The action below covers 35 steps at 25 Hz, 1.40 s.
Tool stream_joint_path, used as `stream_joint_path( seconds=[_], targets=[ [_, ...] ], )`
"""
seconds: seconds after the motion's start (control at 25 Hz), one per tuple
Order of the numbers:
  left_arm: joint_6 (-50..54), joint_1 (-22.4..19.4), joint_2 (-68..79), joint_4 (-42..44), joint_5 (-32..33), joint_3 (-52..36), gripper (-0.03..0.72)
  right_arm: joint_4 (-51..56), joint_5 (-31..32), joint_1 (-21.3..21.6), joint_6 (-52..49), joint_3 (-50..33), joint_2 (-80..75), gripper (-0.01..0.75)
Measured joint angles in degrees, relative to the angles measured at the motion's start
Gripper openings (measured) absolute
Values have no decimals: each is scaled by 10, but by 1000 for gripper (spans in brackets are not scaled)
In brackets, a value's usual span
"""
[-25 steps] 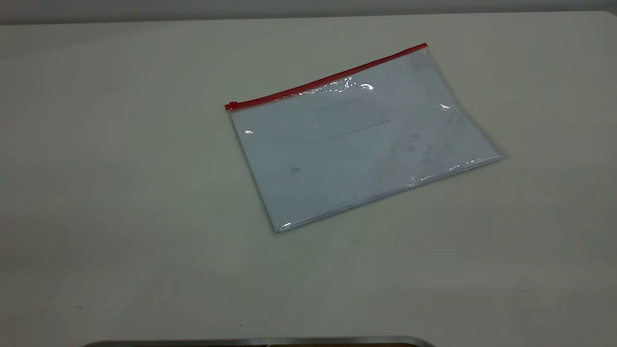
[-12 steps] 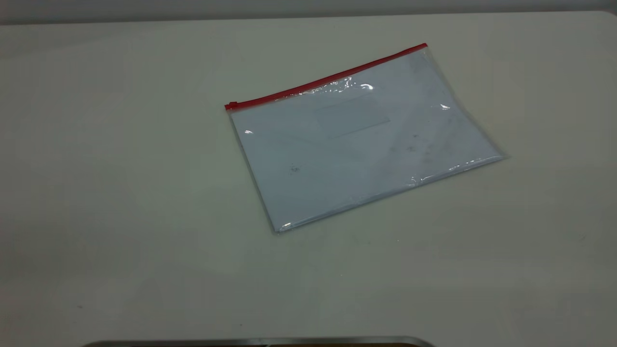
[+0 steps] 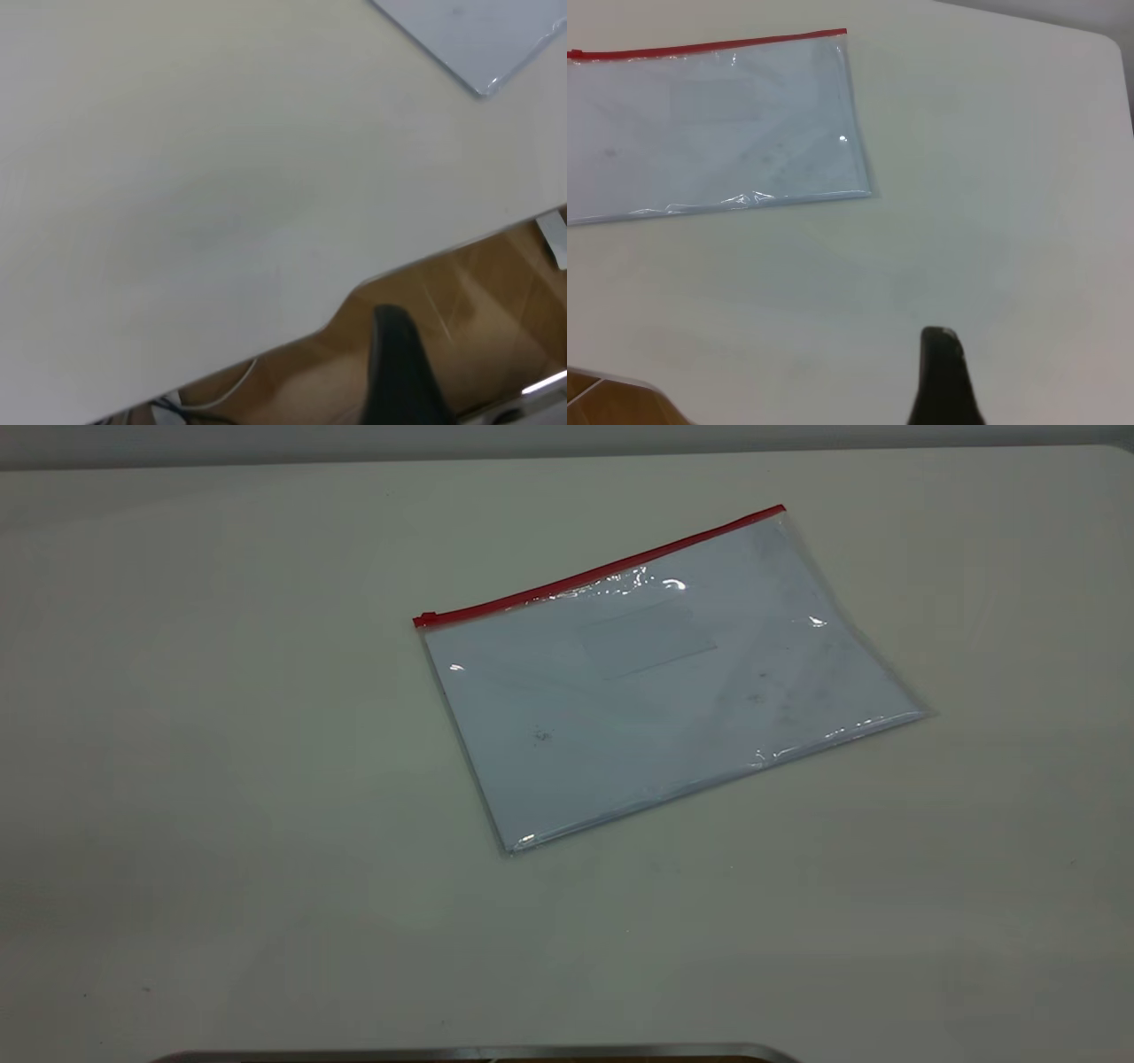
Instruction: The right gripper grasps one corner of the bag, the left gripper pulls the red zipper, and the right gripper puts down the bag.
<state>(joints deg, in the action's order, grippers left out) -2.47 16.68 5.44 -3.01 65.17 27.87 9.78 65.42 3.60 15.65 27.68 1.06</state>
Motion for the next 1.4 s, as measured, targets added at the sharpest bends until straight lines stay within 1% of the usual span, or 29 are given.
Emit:
stream_joint_path(
  seconds=[0.08, 0.28, 0.36, 0.72, 1.4],
  targets=[
    [-1, -33, -17, 0, 0, 0, 523, 0, 0, 0, 0, 0, 0, 560],
    [-2, -141, -52, 7, 0, 0, 523, 0, 0, 0, 0, 0, 0, 557],
    [-2, -162, -63, 14, 0, 0, 523, 0, 0, 0, 0, 0, 0, 557],
    [17, -169, -65, 22, 0, 0, 523, 1, 0, 0, 0, 0, 0, 557],
    [18, -170, -65, 22, 0, 0, 523, 1, 0, 0, 0, 0, 0, 557]
  ],
)
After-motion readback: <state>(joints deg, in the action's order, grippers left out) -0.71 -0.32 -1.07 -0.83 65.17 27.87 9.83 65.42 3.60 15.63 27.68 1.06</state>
